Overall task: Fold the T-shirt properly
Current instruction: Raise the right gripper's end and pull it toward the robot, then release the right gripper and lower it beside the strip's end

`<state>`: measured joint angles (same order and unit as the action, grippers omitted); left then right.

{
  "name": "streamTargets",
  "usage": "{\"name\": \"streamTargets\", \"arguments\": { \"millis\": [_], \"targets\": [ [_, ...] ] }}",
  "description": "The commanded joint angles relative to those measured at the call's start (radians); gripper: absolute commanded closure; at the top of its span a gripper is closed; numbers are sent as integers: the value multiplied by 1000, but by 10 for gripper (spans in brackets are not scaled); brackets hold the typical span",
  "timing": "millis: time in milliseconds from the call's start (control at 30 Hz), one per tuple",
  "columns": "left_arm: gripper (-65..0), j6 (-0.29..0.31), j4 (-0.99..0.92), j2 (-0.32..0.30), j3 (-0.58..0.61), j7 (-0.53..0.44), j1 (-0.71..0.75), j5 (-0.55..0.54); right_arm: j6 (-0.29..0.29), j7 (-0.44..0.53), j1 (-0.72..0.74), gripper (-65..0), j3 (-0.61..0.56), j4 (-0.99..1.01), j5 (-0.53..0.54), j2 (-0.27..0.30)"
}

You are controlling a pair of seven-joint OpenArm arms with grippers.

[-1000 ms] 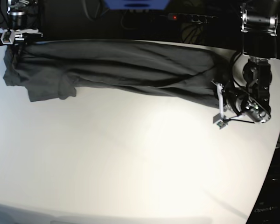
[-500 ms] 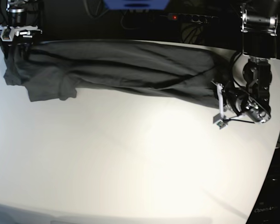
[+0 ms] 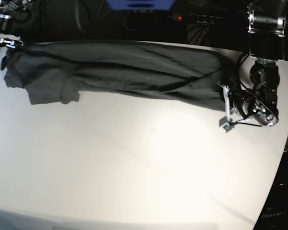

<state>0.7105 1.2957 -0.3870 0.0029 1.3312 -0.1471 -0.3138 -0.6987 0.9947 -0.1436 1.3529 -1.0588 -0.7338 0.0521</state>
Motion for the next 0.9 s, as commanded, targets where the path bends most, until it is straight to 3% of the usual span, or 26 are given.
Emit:
{"name": "streamTargets", "arguments": {
  "millis": [0,233,333,467,500,633,867],
  "targets": [
    [-37,-12,-44,9,19,40,47,114,1,31,6,-508,3,-16,21,13],
    [-37,-12,-44,10,18,40,47,114,1,34,8,-479,-7,-24,21,5],
    [-37,-12,-44,10,18,38,47,114,1,34,17,-313,-17,-91,21,-36],
    [-37,-12,-44,12,18,40,47,114,1,31,34,-26,-48,-182,21,-100],
    [-37,-12,-44,12,18,40,47,114,1,31,37,0,-49,-199,21,-122],
    [-37,-12,-44,12,18,38,47,114,1,29,75,-4,-48,-225,21,-199],
    [-37,-12,-44,12,18,43,47,110,1,23,103,-4,-48,-160,21,-209]
  ]
}}
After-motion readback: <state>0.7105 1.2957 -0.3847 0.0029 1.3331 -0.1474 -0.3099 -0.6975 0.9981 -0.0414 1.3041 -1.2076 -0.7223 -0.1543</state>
